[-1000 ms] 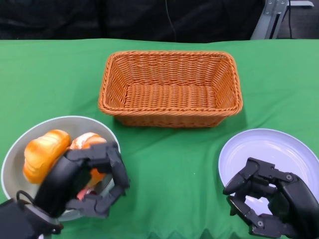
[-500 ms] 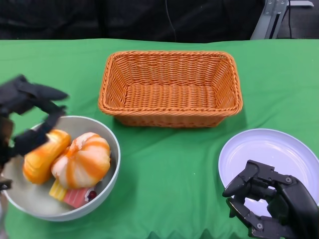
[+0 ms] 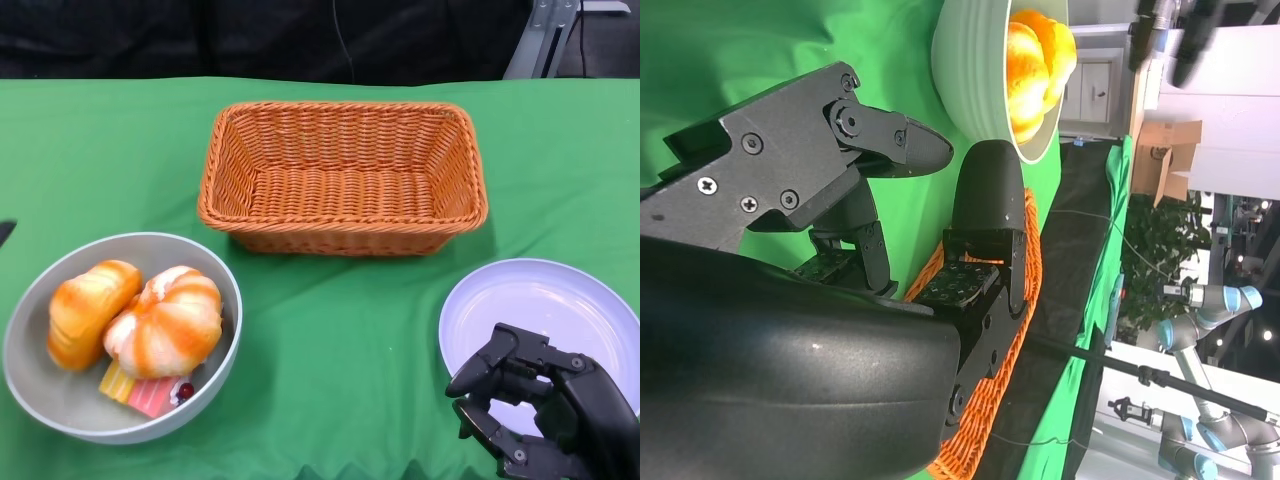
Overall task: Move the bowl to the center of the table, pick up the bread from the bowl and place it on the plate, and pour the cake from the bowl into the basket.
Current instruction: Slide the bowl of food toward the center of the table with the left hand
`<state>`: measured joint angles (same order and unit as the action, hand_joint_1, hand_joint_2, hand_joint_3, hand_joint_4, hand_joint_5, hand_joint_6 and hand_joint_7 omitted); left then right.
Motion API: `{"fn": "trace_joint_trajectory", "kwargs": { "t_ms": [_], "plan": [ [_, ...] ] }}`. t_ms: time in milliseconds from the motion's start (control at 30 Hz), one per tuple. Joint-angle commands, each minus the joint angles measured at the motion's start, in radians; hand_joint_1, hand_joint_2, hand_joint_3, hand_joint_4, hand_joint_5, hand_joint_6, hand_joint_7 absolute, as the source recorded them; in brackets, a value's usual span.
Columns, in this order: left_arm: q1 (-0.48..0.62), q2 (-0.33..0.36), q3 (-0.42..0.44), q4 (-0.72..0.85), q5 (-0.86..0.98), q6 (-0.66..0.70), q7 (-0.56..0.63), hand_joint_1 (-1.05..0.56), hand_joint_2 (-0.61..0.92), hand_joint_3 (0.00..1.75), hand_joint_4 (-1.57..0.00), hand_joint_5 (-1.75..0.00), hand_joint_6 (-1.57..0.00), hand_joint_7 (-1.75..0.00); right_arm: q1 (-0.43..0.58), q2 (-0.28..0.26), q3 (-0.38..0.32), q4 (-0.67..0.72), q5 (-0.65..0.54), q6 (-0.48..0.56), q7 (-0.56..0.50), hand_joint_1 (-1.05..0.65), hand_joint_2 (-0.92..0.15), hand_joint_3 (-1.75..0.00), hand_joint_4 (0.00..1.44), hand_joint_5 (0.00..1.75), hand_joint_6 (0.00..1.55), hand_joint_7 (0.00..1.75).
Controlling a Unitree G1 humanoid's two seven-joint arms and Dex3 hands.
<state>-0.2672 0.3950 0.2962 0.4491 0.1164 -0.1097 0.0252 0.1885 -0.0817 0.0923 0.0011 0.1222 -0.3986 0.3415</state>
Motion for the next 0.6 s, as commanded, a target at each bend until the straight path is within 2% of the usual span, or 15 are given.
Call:
{"fn": "trace_joint_trajectory", "kwargs": {
  "t_ms": [33,233,367,500,600],
  "plan": [
    [-0.022,0.050,-0.035,0.063,0.043,0.046,0.014,-0.38,0.92,0.11,-0.21,-0.04,-0.22,-0.01,0.000,-0.004,-0.008,0.009,0.007,-0.020,0.000,-0.16,-0.63,-0.76,0.68,1.58,0.67,1.19],
    [-0.051,0.062,-0.075,0.104,0.055,0.145,-0.004,-0.43,0.92,0.15,-0.12,0.00,-0.18,0.00,-0.004,-0.006,-0.006,0.006,0.006,-0.011,0.000,-0.16,-0.63,-0.75,0.68,1.57,0.68,1.19],
    [-0.058,0.052,-0.080,0.095,0.021,0.208,-0.034,-0.41,0.92,0.14,-0.22,-0.06,-0.18,-0.01,-0.004,-0.005,-0.006,0.003,0.010,-0.005,0.000,-0.15,-0.63,-0.75,0.67,1.58,0.68,1.19],
    [-0.077,0.040,-0.079,0.105,-0.045,0.290,-0.103,-0.40,0.92,0.16,-0.17,-0.03,-0.19,-0.01,-0.007,-0.003,-0.007,0.007,0.007,-0.011,-0.003,-0.15,-0.63,-0.75,0.67,1.58,0.68,1.19],
    [-0.083,0.055,-0.115,0.106,-0.030,0.341,-0.124,-0.43,0.92,0.18,-0.16,-0.02,-0.19,-0.01,-0.009,0.000,-0.008,0.010,0.011,-0.013,-0.003,-0.15,-0.62,-0.75,0.68,1.58,0.69,1.19]
  ]
}}
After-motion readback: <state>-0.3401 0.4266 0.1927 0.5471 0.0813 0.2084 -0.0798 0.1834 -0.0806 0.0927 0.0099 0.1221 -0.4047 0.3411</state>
